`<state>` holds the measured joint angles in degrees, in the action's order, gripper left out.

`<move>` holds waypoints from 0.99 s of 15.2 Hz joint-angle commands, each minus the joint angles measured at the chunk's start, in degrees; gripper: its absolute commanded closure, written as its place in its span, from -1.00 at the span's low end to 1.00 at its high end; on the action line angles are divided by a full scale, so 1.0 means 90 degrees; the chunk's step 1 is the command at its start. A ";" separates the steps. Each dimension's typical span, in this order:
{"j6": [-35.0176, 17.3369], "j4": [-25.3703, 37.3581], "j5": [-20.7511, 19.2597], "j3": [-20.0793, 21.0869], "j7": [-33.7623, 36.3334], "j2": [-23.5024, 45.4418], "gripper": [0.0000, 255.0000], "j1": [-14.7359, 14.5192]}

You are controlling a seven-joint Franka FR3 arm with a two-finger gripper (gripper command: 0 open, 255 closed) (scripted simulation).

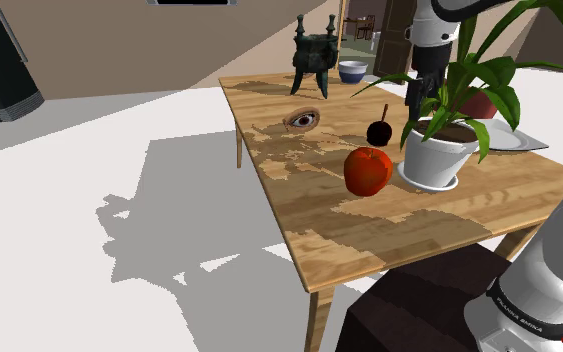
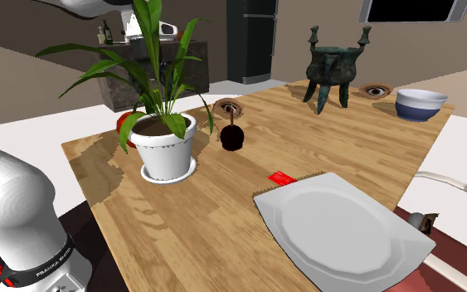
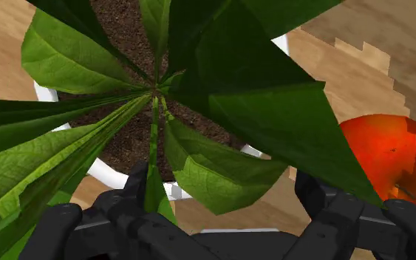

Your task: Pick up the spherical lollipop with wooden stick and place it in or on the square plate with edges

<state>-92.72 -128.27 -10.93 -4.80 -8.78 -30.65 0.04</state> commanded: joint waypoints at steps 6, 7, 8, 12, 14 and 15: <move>-0.0131 0.1345 -0.0532 -0.0426 -0.1313 0.1823 -1.00 0.0049; -0.0133 0.1571 -0.0589 -0.0468 -0.1492 0.2090 -1.00 0.0059; -0.0131 0.1803 -0.0642 -0.0506 -0.1670 0.2359 -1.00 0.0070; -0.0080 0.2814 -0.0825 -0.0618 -0.2367 0.3453 -1.00 0.0130; -0.0026 0.3373 -0.0904 -0.0651 -0.2709 0.4014 -1.00 0.0170; 0.0010 0.3668 -0.0942 -0.0663 -0.2878 0.4300 -1.00 0.0191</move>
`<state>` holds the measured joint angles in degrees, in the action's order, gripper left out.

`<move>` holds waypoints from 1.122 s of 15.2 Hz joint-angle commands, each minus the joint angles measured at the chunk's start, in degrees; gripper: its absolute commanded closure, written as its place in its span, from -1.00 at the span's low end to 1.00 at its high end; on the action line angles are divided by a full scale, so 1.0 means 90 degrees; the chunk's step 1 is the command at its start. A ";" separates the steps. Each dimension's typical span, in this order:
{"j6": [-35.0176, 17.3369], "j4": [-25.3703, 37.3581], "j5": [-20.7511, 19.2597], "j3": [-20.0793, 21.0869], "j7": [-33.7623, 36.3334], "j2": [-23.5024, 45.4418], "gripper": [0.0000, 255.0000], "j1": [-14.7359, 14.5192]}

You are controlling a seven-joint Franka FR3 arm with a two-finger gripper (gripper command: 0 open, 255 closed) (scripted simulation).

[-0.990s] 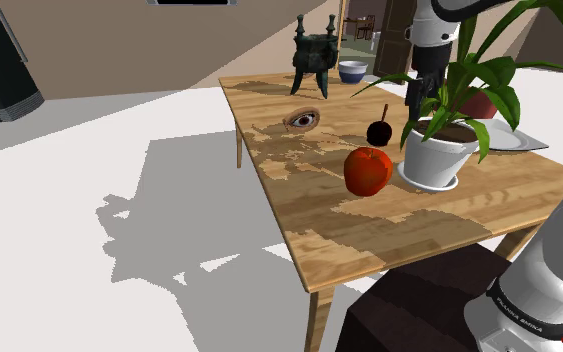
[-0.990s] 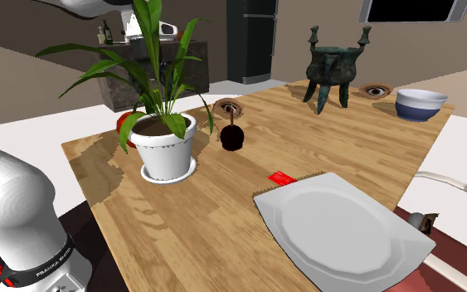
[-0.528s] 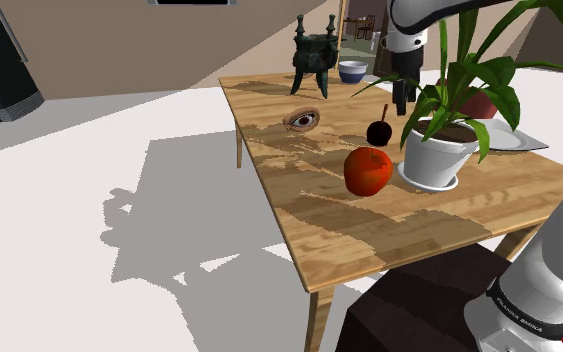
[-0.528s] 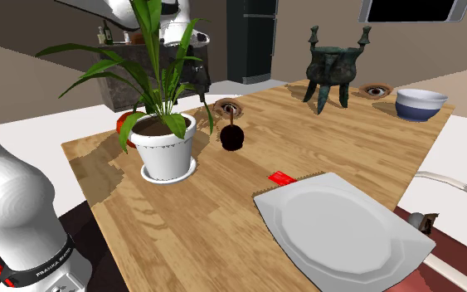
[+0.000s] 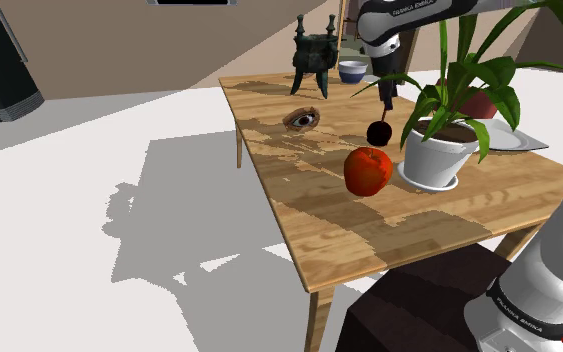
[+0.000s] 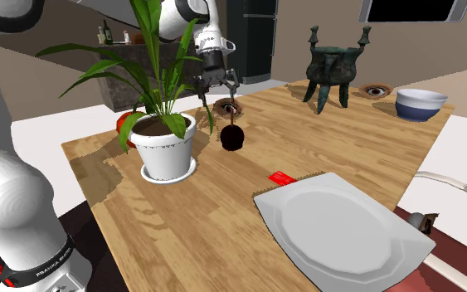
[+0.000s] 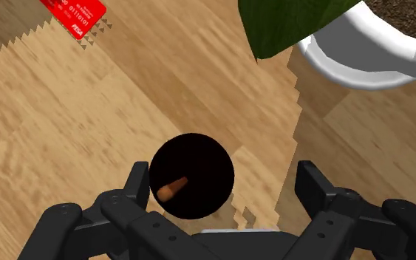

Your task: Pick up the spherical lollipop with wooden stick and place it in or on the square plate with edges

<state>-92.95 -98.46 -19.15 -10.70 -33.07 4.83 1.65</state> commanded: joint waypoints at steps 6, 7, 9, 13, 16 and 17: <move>-0.0220 0.0579 -0.0132 -0.0054 -0.0476 0.0870 -1.00 0.0116; -0.0305 0.0485 -0.0140 -0.0062 -0.0467 0.0858 -1.00 0.0130; -0.0474 0.0302 -0.0155 -0.0080 -0.0450 0.0837 -1.00 0.0157; -0.0523 0.0251 -0.0160 -0.0085 -0.0446 0.0833 -1.00 0.0165; -0.0523 0.0251 -0.0160 -0.0085 -0.0446 0.0833 -1.00 0.0165; -0.0522 0.0252 -0.0160 -0.0085 -0.0446 0.0833 -1.00 0.0165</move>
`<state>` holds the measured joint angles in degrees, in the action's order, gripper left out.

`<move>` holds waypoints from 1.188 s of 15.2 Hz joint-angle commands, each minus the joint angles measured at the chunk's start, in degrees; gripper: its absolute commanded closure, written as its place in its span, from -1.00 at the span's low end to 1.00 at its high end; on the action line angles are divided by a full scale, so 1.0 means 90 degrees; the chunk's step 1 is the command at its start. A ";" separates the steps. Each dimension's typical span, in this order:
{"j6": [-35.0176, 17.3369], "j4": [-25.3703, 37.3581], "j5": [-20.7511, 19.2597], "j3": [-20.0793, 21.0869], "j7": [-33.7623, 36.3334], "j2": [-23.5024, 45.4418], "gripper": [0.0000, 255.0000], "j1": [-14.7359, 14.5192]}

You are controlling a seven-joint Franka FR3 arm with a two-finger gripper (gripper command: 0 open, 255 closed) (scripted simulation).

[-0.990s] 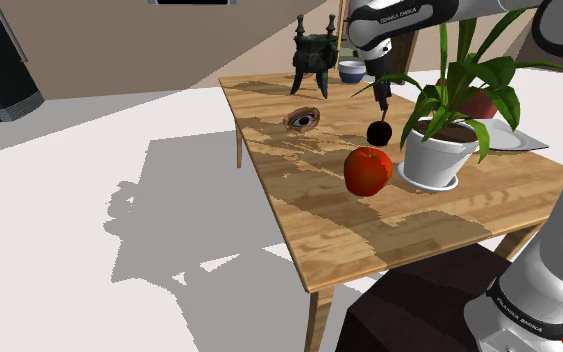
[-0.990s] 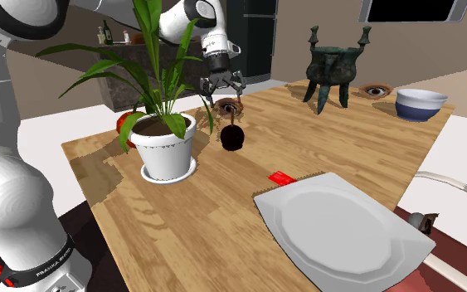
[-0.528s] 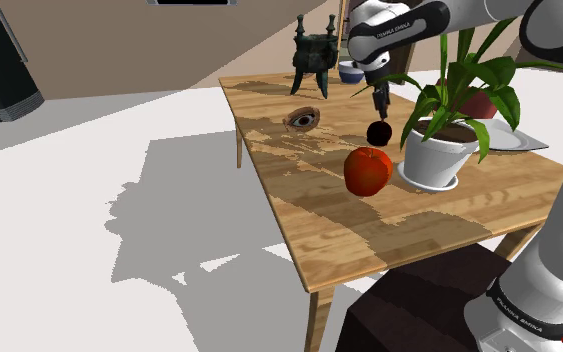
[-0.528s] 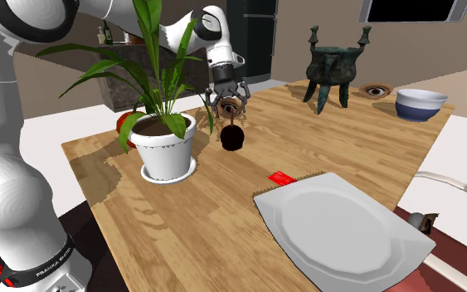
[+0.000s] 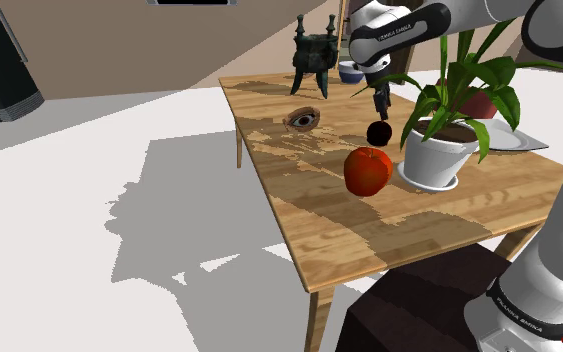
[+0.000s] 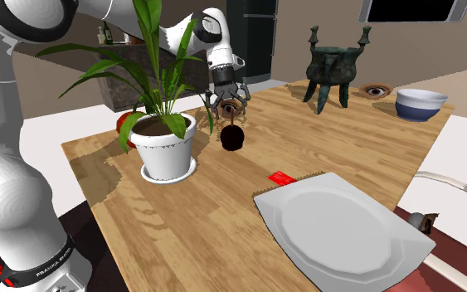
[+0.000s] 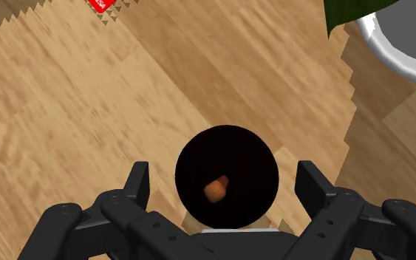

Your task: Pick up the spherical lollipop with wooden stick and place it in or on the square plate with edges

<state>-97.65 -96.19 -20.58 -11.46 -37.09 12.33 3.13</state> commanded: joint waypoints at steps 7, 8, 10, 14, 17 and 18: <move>0.0002 0.0007 0.0001 0.0000 -0.0002 0.0005 1.00 0.0001; 0.0001 0.0007 0.0001 0.0000 -0.0002 0.0005 1.00 0.0001; 0.0001 0.0007 0.0001 -0.0001 -0.0002 0.0005 1.00 0.0001; 0.0227 0.0208 0.0005 0.0000 -0.0077 -0.0032 1.00 -0.0008; 0.0457 0.0433 0.0009 0.0000 -0.0156 -0.0051 1.00 -0.0015; 0.0535 0.0511 0.0011 0.0000 -0.0183 -0.0054 1.00 -0.0017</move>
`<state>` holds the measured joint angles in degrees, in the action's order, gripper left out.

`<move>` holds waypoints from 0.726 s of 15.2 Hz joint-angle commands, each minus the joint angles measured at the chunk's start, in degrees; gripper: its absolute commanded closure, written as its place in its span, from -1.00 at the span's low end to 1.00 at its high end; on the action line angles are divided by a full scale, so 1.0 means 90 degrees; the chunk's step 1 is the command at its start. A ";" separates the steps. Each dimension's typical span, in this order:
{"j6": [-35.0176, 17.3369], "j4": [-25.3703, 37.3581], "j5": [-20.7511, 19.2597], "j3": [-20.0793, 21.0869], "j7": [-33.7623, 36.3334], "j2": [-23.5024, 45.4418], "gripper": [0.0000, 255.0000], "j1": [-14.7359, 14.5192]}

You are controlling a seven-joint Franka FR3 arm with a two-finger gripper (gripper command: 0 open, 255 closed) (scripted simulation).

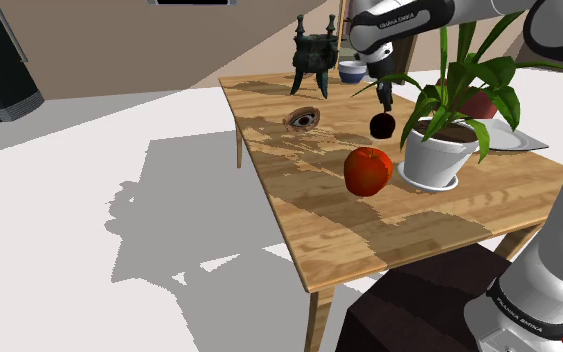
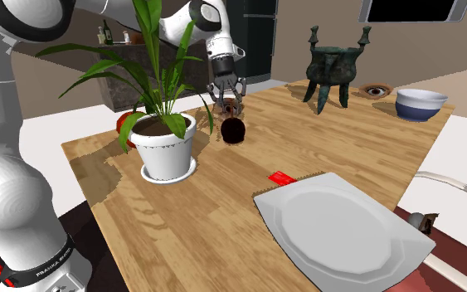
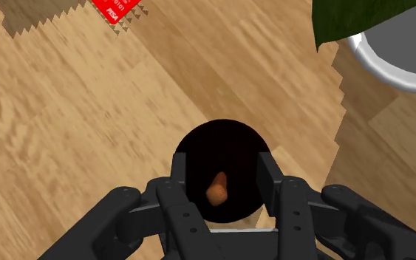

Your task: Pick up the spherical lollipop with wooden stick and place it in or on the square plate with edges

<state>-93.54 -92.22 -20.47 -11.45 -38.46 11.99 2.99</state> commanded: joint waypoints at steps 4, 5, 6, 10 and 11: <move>0.0393 0.0405 0.0003 -0.0003 -0.0141 -0.0015 1.00 -0.0009; 0.0473 0.0494 0.0004 -0.0004 -0.0169 -0.0011 1.00 -0.0010; 0.0554 0.0585 0.0005 -0.0004 -0.0198 -0.0005 1.00 -0.0012; 0.0881 0.0974 0.0007 -0.0008 -0.0319 0.0035 1.00 -0.0016; 0.0965 0.1077 0.0008 -0.0009 -0.0350 0.0050 1.00 -0.0017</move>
<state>-85.38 -83.00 -20.37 -11.52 -41.45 12.54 2.86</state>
